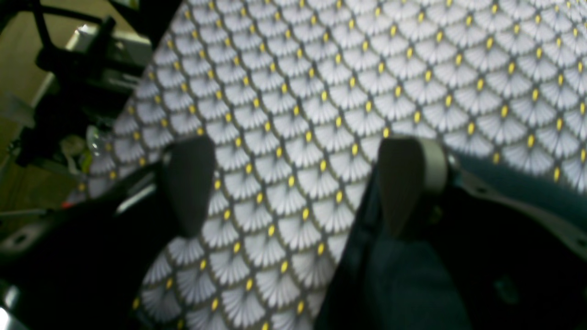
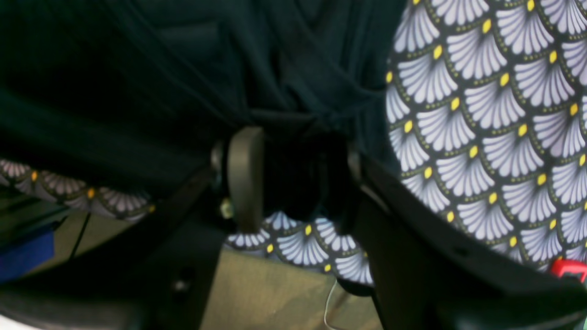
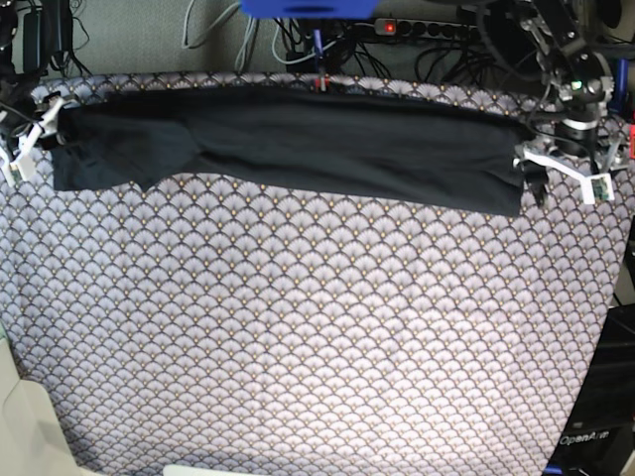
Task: Fold the T-shirt properly
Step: 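Grasp the strip end with the left gripper and lift it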
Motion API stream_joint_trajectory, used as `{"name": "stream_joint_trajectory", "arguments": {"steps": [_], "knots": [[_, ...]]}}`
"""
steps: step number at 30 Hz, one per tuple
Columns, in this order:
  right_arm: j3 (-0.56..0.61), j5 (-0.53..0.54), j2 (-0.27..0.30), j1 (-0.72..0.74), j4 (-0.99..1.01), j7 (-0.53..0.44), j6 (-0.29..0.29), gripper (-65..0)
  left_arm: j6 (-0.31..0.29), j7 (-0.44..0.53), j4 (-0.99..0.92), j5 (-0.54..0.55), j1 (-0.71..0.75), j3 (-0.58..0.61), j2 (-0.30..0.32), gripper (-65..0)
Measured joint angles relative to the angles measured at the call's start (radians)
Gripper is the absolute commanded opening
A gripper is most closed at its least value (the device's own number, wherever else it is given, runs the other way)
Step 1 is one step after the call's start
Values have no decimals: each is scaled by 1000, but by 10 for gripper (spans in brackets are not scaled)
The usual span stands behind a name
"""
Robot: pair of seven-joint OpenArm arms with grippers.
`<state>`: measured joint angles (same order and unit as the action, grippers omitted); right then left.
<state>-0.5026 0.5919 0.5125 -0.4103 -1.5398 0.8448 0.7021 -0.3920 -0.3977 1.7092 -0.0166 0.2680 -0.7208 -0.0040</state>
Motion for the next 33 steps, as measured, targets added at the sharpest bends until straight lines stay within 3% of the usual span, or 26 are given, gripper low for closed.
{"name": "stream_joint_trajectory", "arguments": {"steps": [6, 23, 29, 33], "knots": [[2, -1, 0, 13, 0, 4, 0, -402, -5, -7, -24, -2, 22, 89, -6, -114], [42, 0, 0, 42, 0, 2, 0, -404, -2, 40, -184, 12, 47, 99, -1, -115], [42, 0, 0, 42, 0, 1, 0, -403, -82, 31, -192, 7, 27, 96, -8, -115], [42, 0, 0, 42, 0, 3, 0, -403, -84, 34, -241, 24, -7, 93, -12, -115]]}}
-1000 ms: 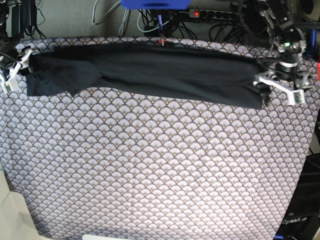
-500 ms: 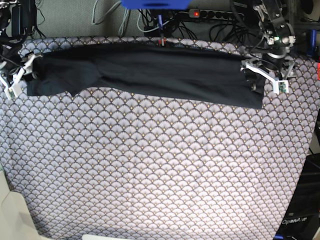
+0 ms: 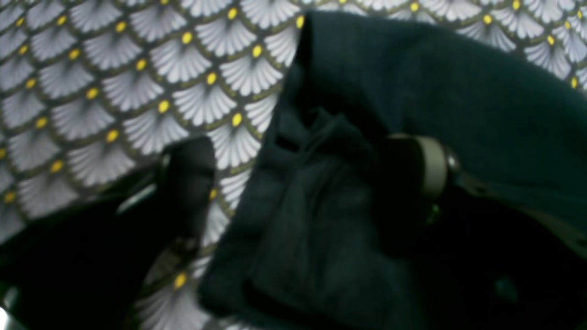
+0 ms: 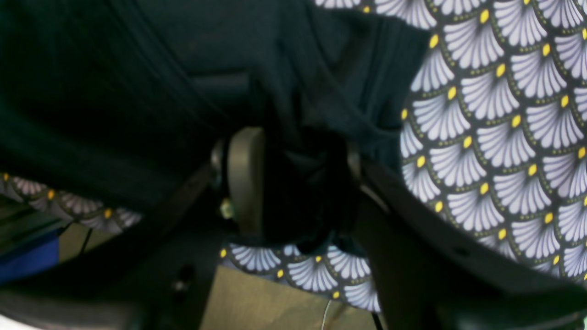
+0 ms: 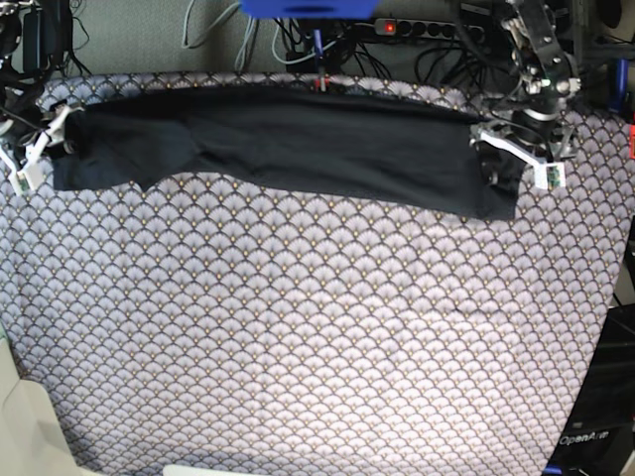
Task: Fold the T-shirt properly
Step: 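Grasp the strip end with the left gripper and lift it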
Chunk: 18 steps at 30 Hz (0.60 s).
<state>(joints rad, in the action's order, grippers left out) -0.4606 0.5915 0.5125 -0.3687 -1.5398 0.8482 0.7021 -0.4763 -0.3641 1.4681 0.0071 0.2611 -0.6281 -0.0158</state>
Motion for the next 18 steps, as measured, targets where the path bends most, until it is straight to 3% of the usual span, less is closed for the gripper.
{"name": "stream_joint_trajectory", "arguments": {"steps": [14, 16, 18], "knots": [[0, 0, 0, 0, 0, 1, 0, -404, 24, 64, -47, 2, -12, 74, 6, -135], [0, 0, 0, 0, 0, 1, 0, -404, 21, 79, -61, 3, -13, 91, 18, -230], [0, 0, 0, 0, 0, 1, 0, -404, 11, 103, -79, 13, -15, 93, 18, -385]]}}
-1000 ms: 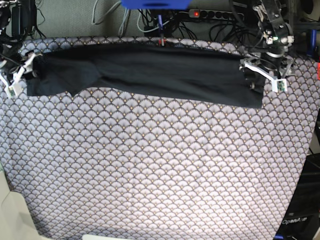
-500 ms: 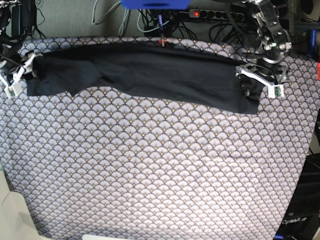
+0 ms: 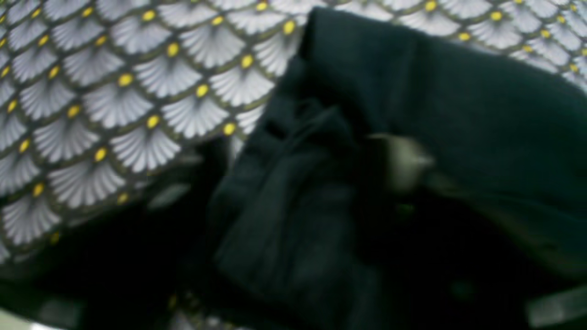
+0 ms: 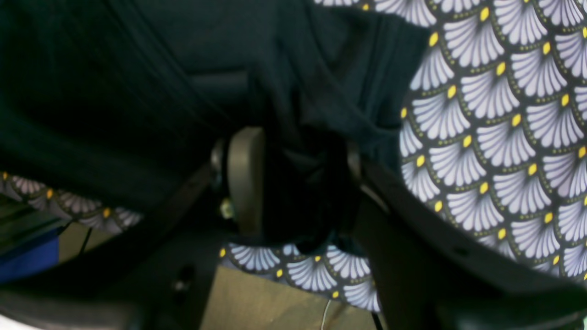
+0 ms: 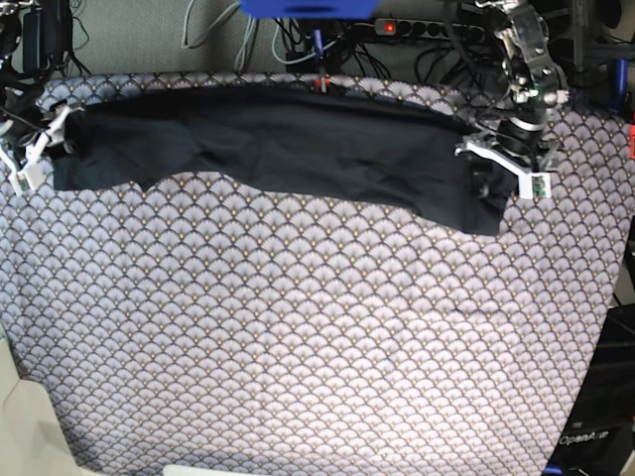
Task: Fold the T-shirt properly
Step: 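Grasp the strip end with the left gripper and lift it, then carry the lifted end with the left gripper toward the strip's middle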
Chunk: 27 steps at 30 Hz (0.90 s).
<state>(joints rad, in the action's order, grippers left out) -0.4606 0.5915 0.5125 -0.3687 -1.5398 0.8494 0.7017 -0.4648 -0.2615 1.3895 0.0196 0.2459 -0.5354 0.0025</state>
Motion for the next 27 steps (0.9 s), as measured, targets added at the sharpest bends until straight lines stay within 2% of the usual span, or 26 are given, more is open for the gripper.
{"name": "stream_joint_trajectory", "arguments": {"steps": [2, 3, 9, 12, 16, 22, 27], "knots": [[0, 0, 0, 0, 0, 0, 0, -405, -11, 9, -19, 24, -3, -1, 0, -590], [0, 0, 0, 0, 0, 0, 0, -405, -21, 10, -25, 35, -3, -2, -1, -650], [0, 0, 0, 0, 0, 0, 0, -405, -30, 4, -20, 35, 0, -26, -9, -650], [0, 0, 0, 0, 0, 2, 0, -405, -33, -85, 77, 8, 34, -44, -29, -650], [0, -2, 0, 0, 0, 2, 0, -405, -29, -201, 285, -50, 118, -28, -96, -650], [0, -3, 0, 0, 0, 2, 0, -405, -20, -154, 547, -70, 140, 117, -126, -650], [0, -2, 0, 0, 0, 2, 0, -406, -19, -197, 562, -282, 172, 253, -158, -650]]}}
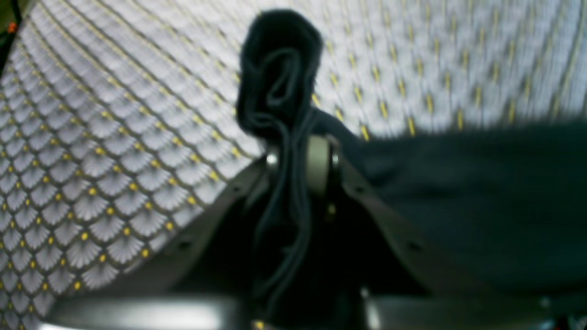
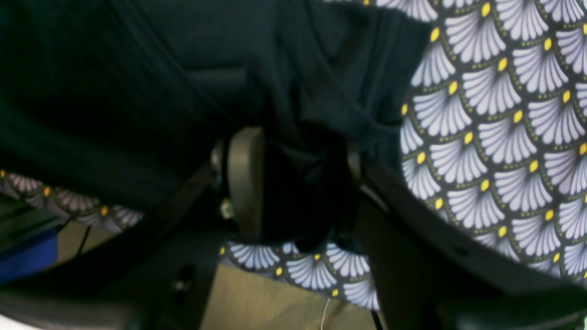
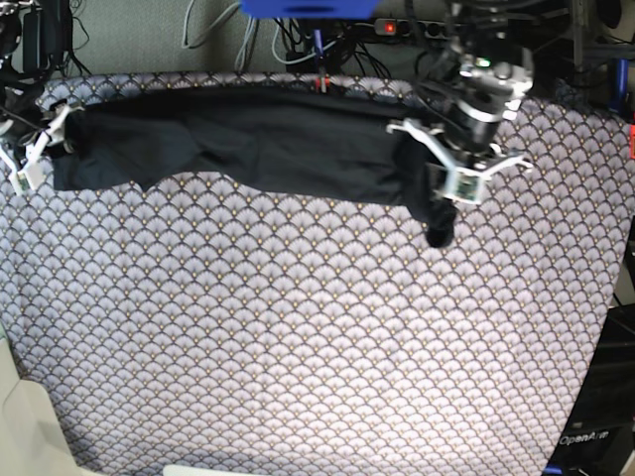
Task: Fold the T-shirt properly
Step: 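Carry the lifted end with the left gripper toward the strip's middle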
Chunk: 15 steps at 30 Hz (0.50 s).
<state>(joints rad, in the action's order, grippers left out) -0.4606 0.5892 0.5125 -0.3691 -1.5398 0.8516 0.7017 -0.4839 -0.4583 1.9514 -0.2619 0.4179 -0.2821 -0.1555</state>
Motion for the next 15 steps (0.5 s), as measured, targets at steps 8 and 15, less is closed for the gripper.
{"name": "stream_joint_trajectory", "arguments": {"steps": [8, 15], "knots": [[0, 1, 0, 0, 0, 0, 0, -406, -18, 10, 0, -94, 82, 203, 3, -650], [0, -1, 0, -1, 0, 1, 0, -406, -16, -130, 15, -89, 117, 315, 5, -650]]}}
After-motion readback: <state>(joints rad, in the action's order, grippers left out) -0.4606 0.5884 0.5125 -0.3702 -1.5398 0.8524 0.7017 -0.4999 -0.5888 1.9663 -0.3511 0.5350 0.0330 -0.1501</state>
